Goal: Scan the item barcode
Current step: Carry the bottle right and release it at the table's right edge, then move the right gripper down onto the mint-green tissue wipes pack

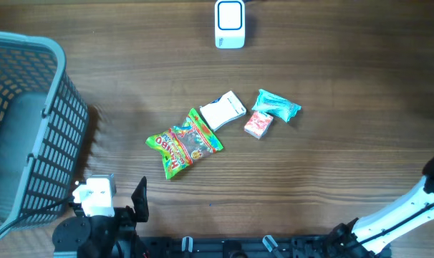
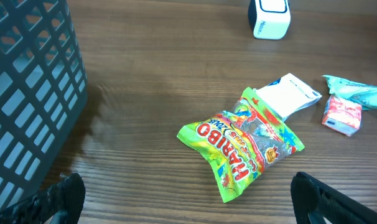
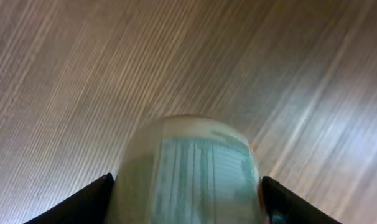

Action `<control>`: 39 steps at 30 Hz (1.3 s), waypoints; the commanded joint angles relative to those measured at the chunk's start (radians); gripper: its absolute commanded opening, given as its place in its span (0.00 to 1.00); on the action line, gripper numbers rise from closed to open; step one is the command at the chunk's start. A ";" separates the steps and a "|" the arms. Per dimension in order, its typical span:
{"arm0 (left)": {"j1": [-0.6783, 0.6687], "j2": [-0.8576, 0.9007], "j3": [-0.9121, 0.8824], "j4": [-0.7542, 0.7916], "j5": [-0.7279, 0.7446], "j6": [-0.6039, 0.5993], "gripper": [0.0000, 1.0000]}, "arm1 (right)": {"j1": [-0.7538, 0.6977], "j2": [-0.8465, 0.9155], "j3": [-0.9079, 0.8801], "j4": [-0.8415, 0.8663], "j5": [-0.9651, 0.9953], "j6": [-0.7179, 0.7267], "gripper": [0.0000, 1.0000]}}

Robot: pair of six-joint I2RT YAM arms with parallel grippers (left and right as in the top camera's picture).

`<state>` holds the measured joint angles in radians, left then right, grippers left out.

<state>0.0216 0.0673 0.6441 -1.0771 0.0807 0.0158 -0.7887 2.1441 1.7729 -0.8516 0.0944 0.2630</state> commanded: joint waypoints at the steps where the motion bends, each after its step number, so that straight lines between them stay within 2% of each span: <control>1: 0.003 0.001 -0.006 0.003 0.019 -0.013 1.00 | -0.039 0.072 0.000 0.029 -0.122 -0.021 0.76; 4: 0.003 0.001 -0.007 0.003 0.019 -0.013 1.00 | -0.064 0.084 0.004 0.059 -0.172 -0.019 0.80; 5: 0.003 0.001 -0.007 0.003 0.019 -0.013 1.00 | -0.070 0.083 0.022 0.053 -0.204 -0.021 0.85; 6: 0.003 0.001 -0.006 0.003 0.019 -0.013 1.00 | -0.073 0.083 0.044 0.042 -0.245 -0.021 1.00; 8: 0.003 0.001 -0.007 0.003 0.019 -0.013 1.00 | -0.076 0.052 0.160 -0.025 -0.351 -0.015 1.00; 11: 0.003 0.001 -0.007 0.003 0.019 -0.013 1.00 | -0.060 -0.042 0.320 -0.144 -0.466 0.101 1.00; 13: 0.003 0.001 -0.007 0.003 0.019 -0.013 1.00 | -0.020 -0.126 0.355 -0.229 -0.615 0.149 1.00; 15: 0.003 0.001 -0.007 0.003 0.019 -0.013 1.00 | 0.060 -0.193 0.355 -0.331 -0.644 0.140 1.00; 17: 0.003 0.001 -0.007 0.003 0.019 -0.013 1.00 | 0.208 -0.225 0.355 -0.426 -0.592 0.032 1.00; 20: 0.003 0.001 -0.007 0.003 0.019 -0.013 1.00 | 0.553 -0.216 0.319 -0.573 -0.362 -0.184 1.00; 26: 0.003 0.001 -0.007 0.003 0.019 -0.013 1.00 | 0.965 -0.216 0.168 -0.566 0.163 -0.185 1.00; 29: 0.003 0.001 -0.007 0.003 0.019 -0.013 1.00 | 1.066 -0.216 0.076 -0.553 0.366 -0.185 1.00; 31: 0.003 0.001 -0.007 0.003 0.019 -0.013 1.00 | 1.093 -0.216 0.015 -0.514 0.362 -0.188 1.00; 33: 0.003 0.001 -0.007 0.003 0.019 -0.013 1.00 | 1.111 -0.216 -0.085 -0.423 0.362 -0.255 1.00; 35: 0.003 0.001 -0.007 0.003 0.019 -0.013 1.00 | 1.130 -0.216 -0.205 -0.291 0.361 -0.335 0.95; 37: 0.003 0.001 -0.007 0.003 0.019 -0.013 1.00 | 1.152 -0.216 -0.272 -0.203 0.361 -0.392 0.95; 39: 0.003 0.001 -0.007 0.003 0.019 -0.013 1.00 | 1.188 -0.216 -0.335 -0.126 0.375 -0.462 0.90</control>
<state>0.0216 0.0677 0.6441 -1.0771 0.0807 0.0158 0.3523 1.9244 1.4990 -1.0317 0.4255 -0.0761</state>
